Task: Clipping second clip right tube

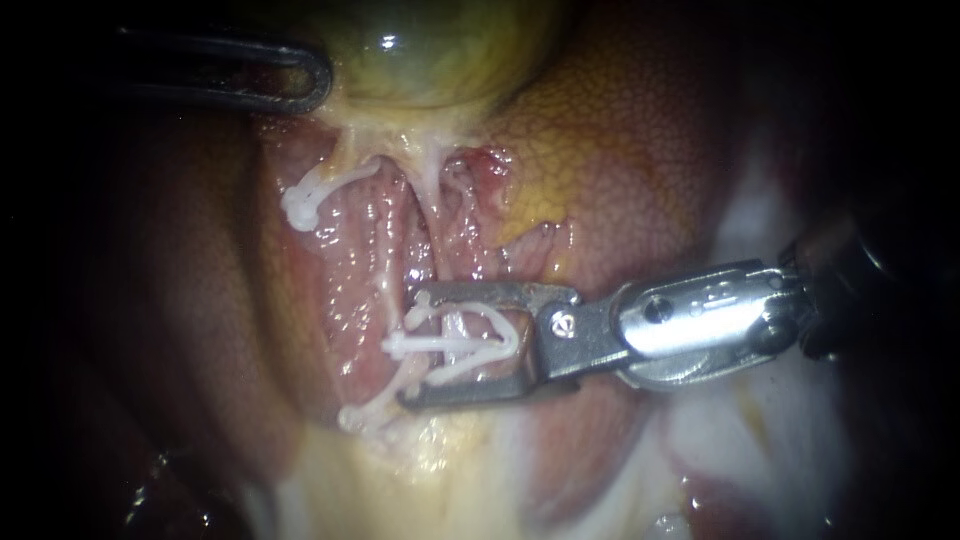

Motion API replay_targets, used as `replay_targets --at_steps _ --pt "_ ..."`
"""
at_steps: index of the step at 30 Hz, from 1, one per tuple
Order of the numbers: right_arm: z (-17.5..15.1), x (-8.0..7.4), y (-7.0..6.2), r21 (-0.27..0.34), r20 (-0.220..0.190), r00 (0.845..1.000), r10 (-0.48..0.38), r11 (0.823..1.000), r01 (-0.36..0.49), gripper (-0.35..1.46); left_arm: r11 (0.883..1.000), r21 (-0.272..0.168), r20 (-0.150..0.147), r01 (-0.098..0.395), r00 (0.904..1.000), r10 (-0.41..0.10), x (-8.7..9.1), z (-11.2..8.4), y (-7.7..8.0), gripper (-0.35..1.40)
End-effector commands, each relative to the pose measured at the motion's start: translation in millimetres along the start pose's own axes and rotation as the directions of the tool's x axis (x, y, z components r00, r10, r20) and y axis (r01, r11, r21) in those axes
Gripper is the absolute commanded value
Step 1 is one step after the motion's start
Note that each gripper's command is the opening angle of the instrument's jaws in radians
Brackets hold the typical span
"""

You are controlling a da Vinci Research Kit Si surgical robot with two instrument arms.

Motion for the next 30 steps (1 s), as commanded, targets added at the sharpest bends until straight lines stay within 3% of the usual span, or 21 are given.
replay_targets --at_steps 1,7,17,23,30 --pt "0.0 0.0 0.0 0.0 0.0 1.0 0.0 1.0 0.0 0.46 1.0 0.0 0.0 0.0 1.0 0.0 0.0 0.0 0.0 -0.35" --pt "-0.1 0.4 -0.5 0.004 -0.001 1.0 0.0 1.0 0.0 0.47 1.0 0.0 0.0 0.0 1.0 0.0 0.0 0.0 0.0 -0.35" --pt "-2.8 2.6 -1.4 0.019 -0.015 1.0 0.01 1.0 -0.01 0.48 1.0 0.0 0.0 -0.001 1.0 0.001 0.1 0.0 0.0 -0.35" --pt "-5.7 3.2 -0.9 0.034 -0.022 0.999 0.035 0.999 -0.035 0.46 1.0 0.0 0.0 -0.001 1.0 0.001 0.1 0.0 0.0 -0.35" --pt "-7.0 2.3 0.2 0.033 -0.02 0.995 0.099 0.995 -0.098 0.45 1.0 0.0 0.0 -0.001 1.0 0.001 0.1 0.0 0.0 -0.35"
